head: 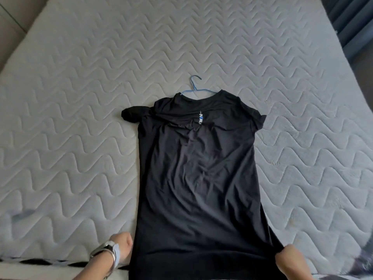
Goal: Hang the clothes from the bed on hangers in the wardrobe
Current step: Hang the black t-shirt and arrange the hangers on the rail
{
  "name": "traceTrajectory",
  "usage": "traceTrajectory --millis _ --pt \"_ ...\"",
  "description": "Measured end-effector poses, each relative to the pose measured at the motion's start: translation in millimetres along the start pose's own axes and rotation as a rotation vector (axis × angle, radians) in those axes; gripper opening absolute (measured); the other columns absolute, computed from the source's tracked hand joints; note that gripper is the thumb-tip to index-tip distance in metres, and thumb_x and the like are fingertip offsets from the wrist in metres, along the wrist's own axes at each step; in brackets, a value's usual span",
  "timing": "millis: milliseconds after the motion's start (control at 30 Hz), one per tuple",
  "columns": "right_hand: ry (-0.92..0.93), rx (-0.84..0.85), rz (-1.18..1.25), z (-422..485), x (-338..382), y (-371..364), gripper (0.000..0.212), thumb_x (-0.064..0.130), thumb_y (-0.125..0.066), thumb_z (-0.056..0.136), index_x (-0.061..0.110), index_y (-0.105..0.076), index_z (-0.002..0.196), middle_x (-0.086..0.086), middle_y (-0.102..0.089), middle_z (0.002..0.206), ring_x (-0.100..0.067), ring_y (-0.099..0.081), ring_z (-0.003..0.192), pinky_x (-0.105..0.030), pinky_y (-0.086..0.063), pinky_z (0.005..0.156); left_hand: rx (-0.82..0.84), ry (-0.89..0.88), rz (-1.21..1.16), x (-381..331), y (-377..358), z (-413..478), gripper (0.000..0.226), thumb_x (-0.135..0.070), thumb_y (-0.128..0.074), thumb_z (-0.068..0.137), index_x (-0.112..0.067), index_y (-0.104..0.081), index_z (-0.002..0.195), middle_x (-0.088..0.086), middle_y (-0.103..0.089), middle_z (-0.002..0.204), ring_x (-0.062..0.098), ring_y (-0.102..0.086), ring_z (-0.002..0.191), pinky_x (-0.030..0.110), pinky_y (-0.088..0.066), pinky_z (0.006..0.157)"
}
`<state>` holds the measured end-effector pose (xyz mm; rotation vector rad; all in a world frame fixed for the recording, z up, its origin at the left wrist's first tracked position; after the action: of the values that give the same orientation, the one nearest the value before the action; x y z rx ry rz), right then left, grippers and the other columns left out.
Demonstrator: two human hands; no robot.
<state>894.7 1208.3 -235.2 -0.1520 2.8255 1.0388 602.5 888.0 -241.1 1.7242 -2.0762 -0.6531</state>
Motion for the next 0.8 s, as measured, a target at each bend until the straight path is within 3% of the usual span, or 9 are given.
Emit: traceTrajectory --millis 100,200,267,367,433,600,733,800 --pt "0.071 -0.104 -0.038 4.2 40.6 24.5 0.044 0.024 -0.047 0.086 0.009 -0.043 0.127 -0.015 -0.044 0.135 -0.034 -0.045 0.124 -0.040 -0.038 0.099 -0.101 -0.074 -0.089 -33.2 35.7 29.7 0.031 -0.015 -0.041 0.091 -0.027 -0.040 0.062 0.010 -0.068 0.100 0.027 -0.063 0.098 0.027 -0.045 0.079" --pt "0.280 -0.161 0.013 19.6 114.2 51.9 0.045 0.021 -0.047 0.087 0.015 -0.043 0.131 -0.010 -0.043 0.137 -0.032 -0.043 0.124 -0.039 -0.038 0.100 -0.242 -0.219 -0.242 -82.8 75.0 65.9 0.012 -0.013 -0.050 0.089 -0.018 -0.060 0.093 0.009 -0.066 0.110 0.025 -0.060 0.103 0.027 -0.044 0.087" --pt "0.426 -0.166 0.023 36.6 167.7 68.1 0.041 0.022 -0.048 0.087 0.017 -0.048 0.128 -0.009 -0.047 0.133 -0.031 -0.045 0.122 -0.037 -0.039 0.100 -0.320 -0.290 -0.226 -120.4 98.0 93.8 0.029 -0.015 -0.051 0.089 -0.012 -0.056 0.117 0.008 -0.055 0.129 0.025 -0.049 0.121 0.030 -0.037 0.101" --pt "0.560 -0.154 0.012 57.3 243.6 90.8 0.036 0.024 -0.047 0.090 0.019 -0.051 0.125 -0.006 -0.048 0.131 -0.029 -0.041 0.123 -0.037 -0.036 0.100 -0.417 -0.384 -0.074 -173.5 129.4 132.4 0.046 -0.022 -0.048 0.092 -0.015 -0.039 0.136 0.004 -0.030 0.150 0.023 -0.018 0.143 0.031 -0.020 0.115" --pt "0.646 -0.153 -0.047 70.8 291.7 104.8 0.038 0.027 -0.047 0.091 0.020 -0.048 0.129 -0.005 -0.044 0.134 -0.028 -0.036 0.126 -0.038 -0.034 0.101 -0.485 -0.437 -0.019 -200.5 149.5 161.2 0.053 -0.022 -0.047 0.092 -0.014 -0.030 0.142 0.006 -0.018 0.155 0.023 -0.008 0.146 0.033 -0.015 0.118" --pt "0.831 -0.329 -0.032 110.1 393.1 141.6 0.043 0.024 -0.048 0.091 0.015 -0.044 0.133 -0.007 -0.039 0.141 -0.028 -0.030 0.131 -0.038 -0.030 0.105 -0.602 -0.445 0.044 -247.5 209.9 233.8 0.056 -0.019 -0.039 0.095 -0.011 -0.017 0.146 0.007 -0.009 0.157 0.023 -0.005 0.146 0.035 -0.011 0.118" --pt "0.916 -0.498 -0.026 144.1 451.7 168.8 0.049 0.021 -0.043 0.094 0.010 -0.032 0.141 -0.008 -0.028 0.149 -0.027 -0.019 0.140 -0.039 -0.020 0.113 -0.667 -0.425 0.143 -274.7 236.1 277.6 0.052 -0.021 -0.034 0.097 -0.009 -0.018 0.145 0.006 -0.016 0.156 0.023 -0.008 0.146 0.037 -0.009 0.118" --pt "0.905 -0.462 -0.051 159.8 471.7 177.8 0.056 0.019 -0.038 0.095 0.011 -0.018 0.146 -0.008 -0.015 0.156 -0.025 -0.007 0.145 -0.040 -0.010 0.117 -0.708 -0.452 0.110 -288.4 241.1 289.5 0.042 -0.019 -0.037 0.096 -0.005 -0.034 0.136 0.012 -0.032 0.147 0.029 -0.027 0.137 0.037 -0.022 0.111"
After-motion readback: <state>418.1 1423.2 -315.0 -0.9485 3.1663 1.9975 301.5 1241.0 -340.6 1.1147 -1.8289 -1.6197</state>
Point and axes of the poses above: each hand's wrist, its own z-axis towards the middle knuckle, its own y-axis out of the back of the hand, x = y × z, the point moved 1 cm from there along z, towards the middle knuckle
